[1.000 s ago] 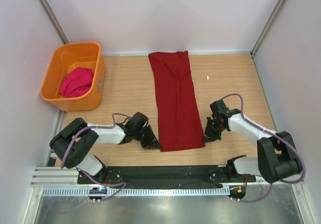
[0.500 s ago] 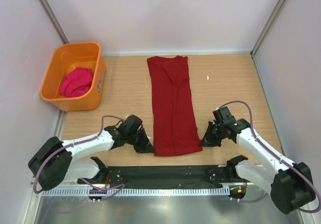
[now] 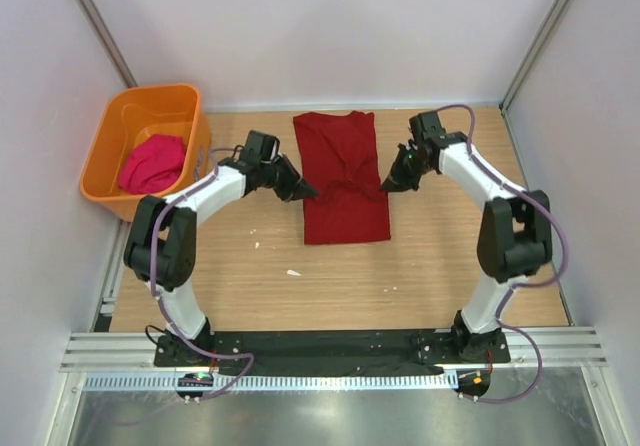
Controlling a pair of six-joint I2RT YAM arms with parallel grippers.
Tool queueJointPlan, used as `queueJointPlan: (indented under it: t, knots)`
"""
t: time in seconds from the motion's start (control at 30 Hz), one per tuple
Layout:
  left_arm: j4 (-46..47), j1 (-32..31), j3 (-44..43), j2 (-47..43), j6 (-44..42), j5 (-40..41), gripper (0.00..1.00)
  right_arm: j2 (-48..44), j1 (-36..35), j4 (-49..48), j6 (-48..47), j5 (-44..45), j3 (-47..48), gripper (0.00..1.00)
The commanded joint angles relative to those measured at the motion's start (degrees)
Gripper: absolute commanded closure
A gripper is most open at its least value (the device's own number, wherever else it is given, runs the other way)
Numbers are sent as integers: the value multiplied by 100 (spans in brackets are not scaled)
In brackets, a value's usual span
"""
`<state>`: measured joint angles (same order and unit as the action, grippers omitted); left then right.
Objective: Fold and stack the t-shirts
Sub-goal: Fold the tshirt
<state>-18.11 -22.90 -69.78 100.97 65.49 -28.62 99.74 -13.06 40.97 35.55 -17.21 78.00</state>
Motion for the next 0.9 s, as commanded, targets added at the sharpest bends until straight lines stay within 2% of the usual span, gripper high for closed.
queueJointPlan:
  t: [0.0, 0.17, 0.33, 0.43, 0.87]
  knots:
    - [-123, 267, -641, 448, -213, -407, 100, 755, 119, 201, -364, -282, 1040, 99]
    - [-88, 505, -1178, 968, -160, -504, 100, 1818, 216, 429, -567, -441, 2366, 99]
    - [-44, 646, -1520, 1390, -116, -557, 100, 2452, 278, 534, -593, -687, 3167, 99]
    - [-35, 690, -1652, 1574, -107, -653, 100, 2717, 295, 631, -611, -731, 3432, 99]
    - [-17, 813, -2127, 2252, -247, -970, 100, 2980, 418, 447, -505, -705, 3468, 99]
